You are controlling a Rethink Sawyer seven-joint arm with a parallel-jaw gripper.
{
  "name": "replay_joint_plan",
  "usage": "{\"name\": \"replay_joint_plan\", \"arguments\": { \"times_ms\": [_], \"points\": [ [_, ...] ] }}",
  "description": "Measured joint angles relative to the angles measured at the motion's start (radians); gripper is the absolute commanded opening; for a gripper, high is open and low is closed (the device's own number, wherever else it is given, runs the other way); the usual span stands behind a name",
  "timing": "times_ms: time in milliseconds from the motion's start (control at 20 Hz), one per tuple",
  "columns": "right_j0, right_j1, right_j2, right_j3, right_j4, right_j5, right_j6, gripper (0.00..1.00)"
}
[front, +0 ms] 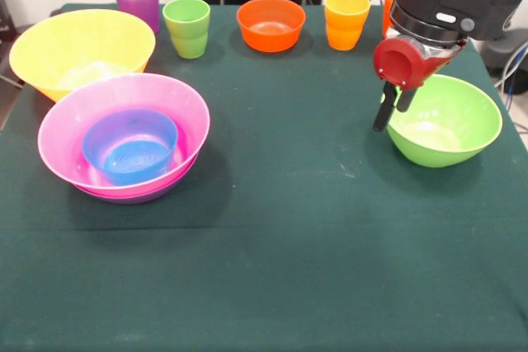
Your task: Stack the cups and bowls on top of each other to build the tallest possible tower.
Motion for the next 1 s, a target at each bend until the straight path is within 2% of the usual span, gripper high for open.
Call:
{"name": "replay_joint_plan", "arguments": {
  "times_ms": [600,1000],
  "points": [
    [0.0,0.006,0.003,0.0,0.0,0.0,0.0,1.0],
    [-0.003,0.041,0.01,-0.002,0.0,0.0,0.0,1.0]
  ]
}}
